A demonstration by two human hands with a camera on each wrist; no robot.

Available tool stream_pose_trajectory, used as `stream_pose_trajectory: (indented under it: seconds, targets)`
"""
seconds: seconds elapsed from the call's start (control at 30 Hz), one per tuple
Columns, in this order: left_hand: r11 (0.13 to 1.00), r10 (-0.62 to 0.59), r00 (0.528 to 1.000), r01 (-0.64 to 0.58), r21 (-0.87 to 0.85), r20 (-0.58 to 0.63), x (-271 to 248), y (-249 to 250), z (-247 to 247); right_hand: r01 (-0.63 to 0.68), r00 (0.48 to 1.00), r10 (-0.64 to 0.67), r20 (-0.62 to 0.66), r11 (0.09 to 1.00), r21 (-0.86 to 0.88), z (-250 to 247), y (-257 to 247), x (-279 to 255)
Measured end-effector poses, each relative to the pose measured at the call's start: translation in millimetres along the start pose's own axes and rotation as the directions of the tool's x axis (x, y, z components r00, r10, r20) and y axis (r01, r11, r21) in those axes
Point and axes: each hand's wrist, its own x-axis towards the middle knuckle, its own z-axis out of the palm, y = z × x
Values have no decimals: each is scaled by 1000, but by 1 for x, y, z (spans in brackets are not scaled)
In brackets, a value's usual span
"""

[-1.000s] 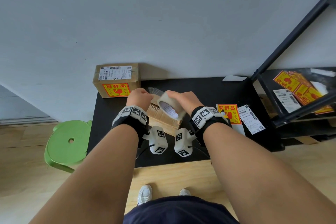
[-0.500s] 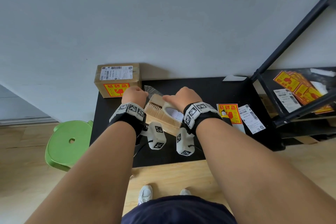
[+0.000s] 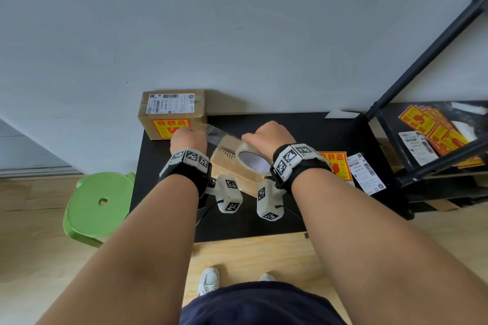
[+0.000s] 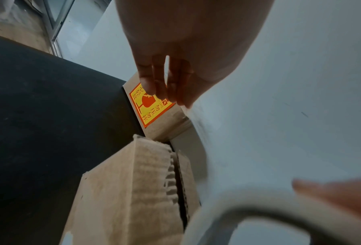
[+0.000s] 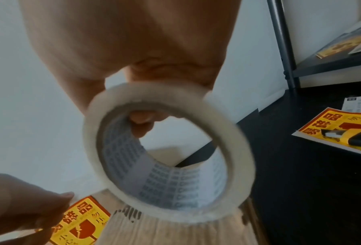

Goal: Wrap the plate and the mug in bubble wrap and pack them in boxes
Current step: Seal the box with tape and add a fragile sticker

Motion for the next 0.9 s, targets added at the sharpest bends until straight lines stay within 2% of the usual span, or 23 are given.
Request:
stream_pose_trajectory:
  seconds: [0.13,0.2,0.33,0.43,0.53,0.67,0.77,0.9]
  targets:
    - [994,93,995,-95,51,39,-2,3,8,-12,1000,7,-29,984,-175,-3,-5,0]
    - [996,76,996,-77,45,42,-3,1,14,-10,1000,5,-19,967,-256,-1,-11,1]
    - [1000,-24,1000,24,4,14,2,-9,21,-4,1000,2,-5,939,-343,7,-23,5]
    - [990,-125,988,130,-53,86,20,-16,27,-15,1000,19,8,938,-347,12,-29,11]
    - [949,-219,957,255,-187,192,41,-28,36,-26,999,36,24,943,-331,13,-32,17]
    - [857,-330,889,423,-294,316,66,-38,47,-50,997,64,34,948,-314,13,-33,22]
    - [867,-323,887,417,-273,329,77,-41,53,-70,996,84,34,952,-299,12,-35,24]
    - [890,-314,903,388,-239,294,60,-33,42,-93,993,109,36,948,-304,13,-38,27]
